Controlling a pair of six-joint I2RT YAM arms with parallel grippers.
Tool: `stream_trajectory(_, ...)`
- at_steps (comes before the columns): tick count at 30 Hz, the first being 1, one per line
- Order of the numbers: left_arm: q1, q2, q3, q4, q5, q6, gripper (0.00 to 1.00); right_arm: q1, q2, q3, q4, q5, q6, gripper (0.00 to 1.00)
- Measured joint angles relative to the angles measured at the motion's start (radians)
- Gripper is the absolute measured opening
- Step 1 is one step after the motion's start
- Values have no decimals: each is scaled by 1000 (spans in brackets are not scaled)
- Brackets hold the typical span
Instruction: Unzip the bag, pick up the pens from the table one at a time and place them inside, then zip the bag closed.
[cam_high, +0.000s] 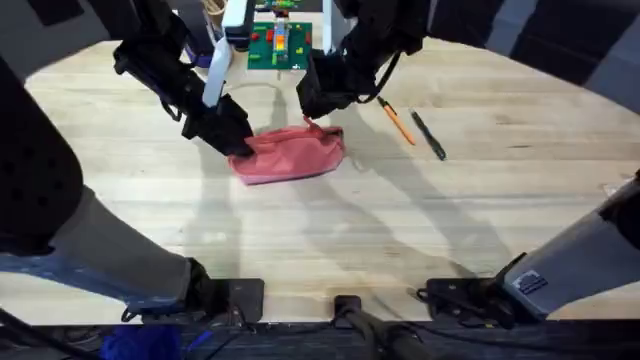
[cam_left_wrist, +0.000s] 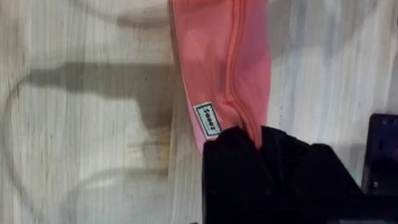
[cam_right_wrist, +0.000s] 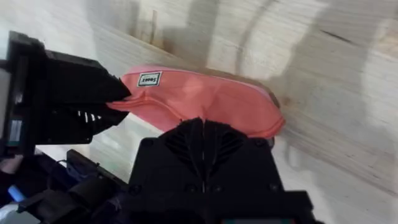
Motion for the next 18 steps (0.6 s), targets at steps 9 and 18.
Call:
stream_trajectory(9, 0, 0, 0, 1, 0, 0, 43, 0, 0, 1, -3, -2, -4, 30)
stream_trajectory(18, 0, 0, 0, 2, 0, 0, 43, 0, -13, 1, 1, -2, -157, 551)
